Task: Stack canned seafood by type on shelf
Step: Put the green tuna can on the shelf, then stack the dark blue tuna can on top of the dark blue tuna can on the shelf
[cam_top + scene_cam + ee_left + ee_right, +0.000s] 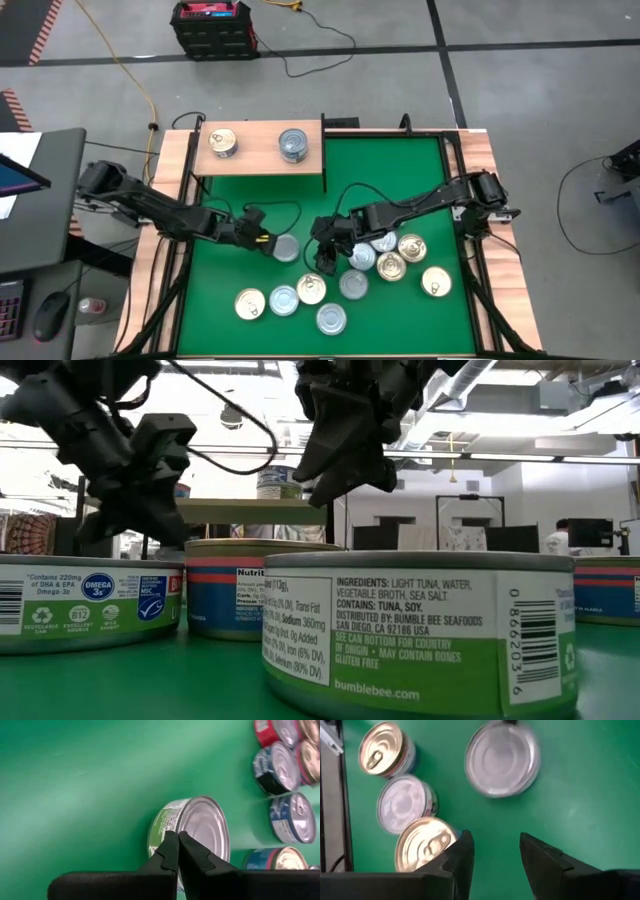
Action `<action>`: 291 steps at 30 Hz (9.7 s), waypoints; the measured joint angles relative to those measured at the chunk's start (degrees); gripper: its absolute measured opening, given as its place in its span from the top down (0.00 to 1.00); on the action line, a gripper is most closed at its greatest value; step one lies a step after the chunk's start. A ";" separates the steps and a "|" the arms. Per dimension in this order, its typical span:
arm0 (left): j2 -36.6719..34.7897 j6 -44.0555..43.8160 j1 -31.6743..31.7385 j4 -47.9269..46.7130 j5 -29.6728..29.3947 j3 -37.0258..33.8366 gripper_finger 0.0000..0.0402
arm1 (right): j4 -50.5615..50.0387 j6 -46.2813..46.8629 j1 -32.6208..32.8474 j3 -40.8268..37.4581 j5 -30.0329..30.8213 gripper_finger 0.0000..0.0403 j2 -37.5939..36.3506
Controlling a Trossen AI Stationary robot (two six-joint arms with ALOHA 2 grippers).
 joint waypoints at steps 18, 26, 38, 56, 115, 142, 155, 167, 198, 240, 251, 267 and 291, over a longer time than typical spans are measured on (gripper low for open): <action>11.30 12.93 0.02 3.79 1.03 10.40 1.00 | 7.09 -3.74 -6.71 -5.85 -3.92 0.30 0.38; 11.26 10.68 0.02 3.63 0.69 10.57 0.96 | 11.18 -2.75 -4.60 -9.84 -3.46 0.35 0.42; 7.74 8.60 -1.20 -2.46 2.74 10.59 0.63 | 16.97 -1.04 -4.08 -9.79 1.36 0.36 1.25; -1.36 -2.88 -14.28 -12.36 -18.17 6.97 0.67 | 22.48 -2.03 -3.63 -9.69 5.29 0.37 6.05; -12.82 10.04 -7.56 -6.84 -20.77 7.05 0.66 | -1.19 0.02 -4.38 -9.66 -5.46 0.42 -11.93; -12.87 22.30 -4.35 -0.23 -8.76 7.05 0.66 | 3.89 -2.78 2.23 -8.41 8.38 0.40 0.07; -11.48 35.44 -5.61 3.94 -1.54 7.59 0.39 | 3.30 -13.41 1.33 -5.41 5.02 0.61 -3.05; 0.93 47.17 -2.97 -2.10 0.61 18.93 0.26 | 0.89 -22.13 1.23 4.34 7.84 0.60 -3.83; 1.31 48.87 -2.85 -18.49 -1.02 24.10 0.66 | -8.46 -13.81 -1.64 9.42 2.06 0.23 -6.60; 3.56 87.45 33.56 -42.81 -20.97 32.89 0.51 | -17.84 -11.76 -0.74 9.35 20.45 0.25 -17.44; -3.37 79.41 31.65 -43.78 -17.79 32.91 0.22 | -17.83 -11.84 -1.23 9.35 20.23 0.25 -17.44; -8.54 42.89 11.43 -45.68 4.45 38.18 0.28 | -37.48 -19.65 -6.71 -1.36 0.48 0.25 -17.39; 3.31 39.72 -9.43 10.11 -5.95 19.44 0.41 | -6.92 -22.55 -6.58 -22.99 -8.27 0.41 -17.00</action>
